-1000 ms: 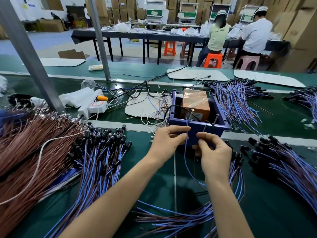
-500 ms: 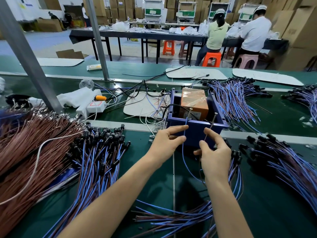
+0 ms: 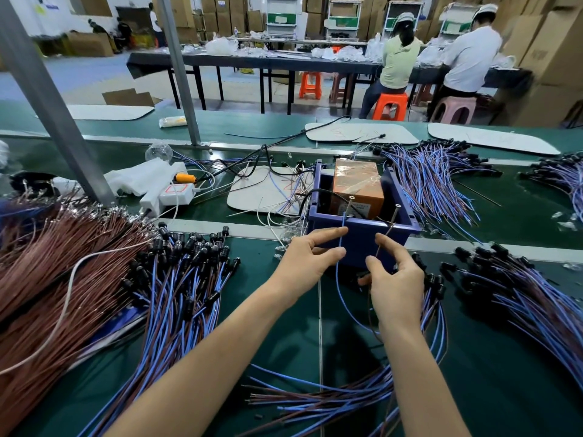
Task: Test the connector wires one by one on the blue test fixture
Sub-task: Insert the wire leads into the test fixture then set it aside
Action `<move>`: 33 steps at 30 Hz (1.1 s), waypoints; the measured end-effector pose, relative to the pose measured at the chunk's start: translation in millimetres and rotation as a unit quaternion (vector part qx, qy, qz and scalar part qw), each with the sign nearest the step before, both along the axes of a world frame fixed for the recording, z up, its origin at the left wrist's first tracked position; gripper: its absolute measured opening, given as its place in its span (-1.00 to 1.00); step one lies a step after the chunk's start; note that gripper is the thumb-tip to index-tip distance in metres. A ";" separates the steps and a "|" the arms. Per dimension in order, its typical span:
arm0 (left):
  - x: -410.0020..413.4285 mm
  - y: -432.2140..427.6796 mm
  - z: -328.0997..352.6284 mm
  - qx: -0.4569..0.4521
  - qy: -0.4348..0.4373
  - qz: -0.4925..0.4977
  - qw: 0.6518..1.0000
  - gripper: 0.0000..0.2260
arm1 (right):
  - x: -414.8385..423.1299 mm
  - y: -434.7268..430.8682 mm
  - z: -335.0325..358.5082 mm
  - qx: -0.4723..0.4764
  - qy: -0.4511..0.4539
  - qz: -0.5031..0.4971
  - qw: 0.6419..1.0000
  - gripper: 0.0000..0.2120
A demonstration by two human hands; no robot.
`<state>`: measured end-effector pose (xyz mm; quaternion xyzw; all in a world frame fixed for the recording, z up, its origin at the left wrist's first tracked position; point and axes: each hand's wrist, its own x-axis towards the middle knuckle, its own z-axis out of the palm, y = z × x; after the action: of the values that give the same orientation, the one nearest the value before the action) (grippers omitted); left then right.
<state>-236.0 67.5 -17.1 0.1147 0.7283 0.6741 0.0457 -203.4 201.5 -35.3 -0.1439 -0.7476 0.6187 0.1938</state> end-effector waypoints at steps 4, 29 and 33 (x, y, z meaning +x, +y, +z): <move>0.5 0.0 -0.6 0.006 0.001 -0.009 1.000 -0.65 | 0.2 0.5 0.1 -0.004 0.004 0.006 1.000 -0.66; 1.6 0.5 1.0 0.023 -0.032 -0.049 0.998 -0.61 | 1.0 0.9 4.6 -0.056 0.062 0.003 0.997 -0.70; 1.5 -0.6 1.0 0.014 -0.032 -0.063 0.997 -0.59 | 1.4 0.9 5.4 -0.073 0.064 0.003 0.995 -0.70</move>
<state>-234.6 66.9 -16.0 0.1398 0.7079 0.6836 0.1098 -202.0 202.4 -29.9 -0.1159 -0.6868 0.6803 0.2280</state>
